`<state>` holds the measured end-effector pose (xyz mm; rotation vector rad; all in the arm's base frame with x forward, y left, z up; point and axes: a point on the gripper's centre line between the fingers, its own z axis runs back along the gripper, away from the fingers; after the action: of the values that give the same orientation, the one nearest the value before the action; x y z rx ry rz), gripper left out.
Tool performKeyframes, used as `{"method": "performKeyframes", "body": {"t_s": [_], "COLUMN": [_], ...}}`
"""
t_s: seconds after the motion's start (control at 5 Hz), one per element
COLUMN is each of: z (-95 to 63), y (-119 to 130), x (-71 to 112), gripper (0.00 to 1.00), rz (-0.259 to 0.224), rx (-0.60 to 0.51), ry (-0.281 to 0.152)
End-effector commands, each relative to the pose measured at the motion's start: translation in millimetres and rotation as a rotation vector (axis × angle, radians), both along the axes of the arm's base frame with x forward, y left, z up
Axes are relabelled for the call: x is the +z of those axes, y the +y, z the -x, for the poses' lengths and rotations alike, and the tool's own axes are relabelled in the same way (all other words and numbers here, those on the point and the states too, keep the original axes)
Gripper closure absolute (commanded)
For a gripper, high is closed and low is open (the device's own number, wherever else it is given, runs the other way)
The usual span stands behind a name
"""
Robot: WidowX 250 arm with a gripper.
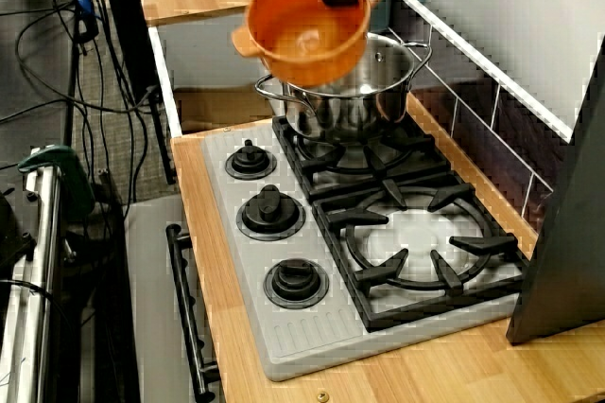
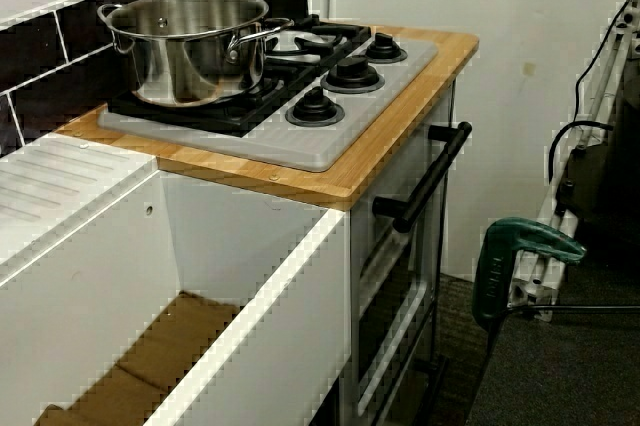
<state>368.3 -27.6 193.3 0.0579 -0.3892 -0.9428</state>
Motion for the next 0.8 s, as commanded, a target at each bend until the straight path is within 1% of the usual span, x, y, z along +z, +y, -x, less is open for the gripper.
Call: {"method": "performKeyframes", "body": {"t_s": [0.0,0.2,0.4,0.6], "z": [-15.7,-26.2,-24.8,-27.9], "y": [-6,-6,-19,-31], "x": [-15.9,-20.2,-22.0,-31.2], "gripper": [1.00,1.00,1.00,1.00], "rz": [0.097,0.133,0.135,0.160], "rx": [-0.081,-0.094,-0.118,-0.158], "ry": [-0.058,-0.004,0.021,0.051]}}
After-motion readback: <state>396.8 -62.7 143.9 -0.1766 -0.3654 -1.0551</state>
